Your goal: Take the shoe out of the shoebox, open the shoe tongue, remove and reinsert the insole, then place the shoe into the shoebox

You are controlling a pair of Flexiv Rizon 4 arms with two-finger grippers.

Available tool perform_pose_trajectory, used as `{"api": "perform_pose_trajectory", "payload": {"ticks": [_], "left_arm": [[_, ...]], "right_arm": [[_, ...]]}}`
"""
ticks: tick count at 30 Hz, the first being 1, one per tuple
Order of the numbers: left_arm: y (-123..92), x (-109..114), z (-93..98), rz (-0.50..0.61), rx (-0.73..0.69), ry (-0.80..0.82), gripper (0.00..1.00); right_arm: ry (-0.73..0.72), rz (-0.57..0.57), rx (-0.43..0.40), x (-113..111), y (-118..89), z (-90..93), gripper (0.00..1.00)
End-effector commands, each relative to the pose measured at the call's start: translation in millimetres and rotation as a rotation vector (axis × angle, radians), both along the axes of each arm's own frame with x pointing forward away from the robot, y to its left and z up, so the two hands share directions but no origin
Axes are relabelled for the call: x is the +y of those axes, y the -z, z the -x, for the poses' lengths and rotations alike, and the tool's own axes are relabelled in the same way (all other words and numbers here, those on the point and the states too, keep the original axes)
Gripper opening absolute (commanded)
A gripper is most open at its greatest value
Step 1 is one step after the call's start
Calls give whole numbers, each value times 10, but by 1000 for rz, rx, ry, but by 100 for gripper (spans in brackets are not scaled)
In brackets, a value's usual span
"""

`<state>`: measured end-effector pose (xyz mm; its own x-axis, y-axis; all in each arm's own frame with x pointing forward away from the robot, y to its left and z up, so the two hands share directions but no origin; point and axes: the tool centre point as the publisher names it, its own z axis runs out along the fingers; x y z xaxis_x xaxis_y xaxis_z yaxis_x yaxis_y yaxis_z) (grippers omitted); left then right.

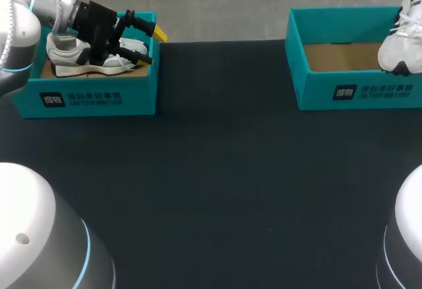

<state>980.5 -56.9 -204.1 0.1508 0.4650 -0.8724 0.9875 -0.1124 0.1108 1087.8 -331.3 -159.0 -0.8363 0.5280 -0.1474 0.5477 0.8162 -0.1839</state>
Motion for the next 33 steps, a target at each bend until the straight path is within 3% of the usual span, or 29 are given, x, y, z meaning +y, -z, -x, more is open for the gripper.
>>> {"api": "perform_pose_trajectory", "payload": {"ticks": [1, 9, 27, 33], "left_arm": [[-5, 6, 1, -3, -1, 1, 100], [-5, 6, 1, -3, -1, 1, 100], [-5, 6, 1, -3, -1, 1, 100], [-5, 6, 1, -3, -1, 1, 100]], "right_arm": [[197, -64, -40, -172, 26, -33, 0], [583, -86, -134, -346, 40, 67, 0], [1137, 20, -304, -281, 52, 409, 0], [1095, 2, -277, -290, 85, 389, 0]]}}
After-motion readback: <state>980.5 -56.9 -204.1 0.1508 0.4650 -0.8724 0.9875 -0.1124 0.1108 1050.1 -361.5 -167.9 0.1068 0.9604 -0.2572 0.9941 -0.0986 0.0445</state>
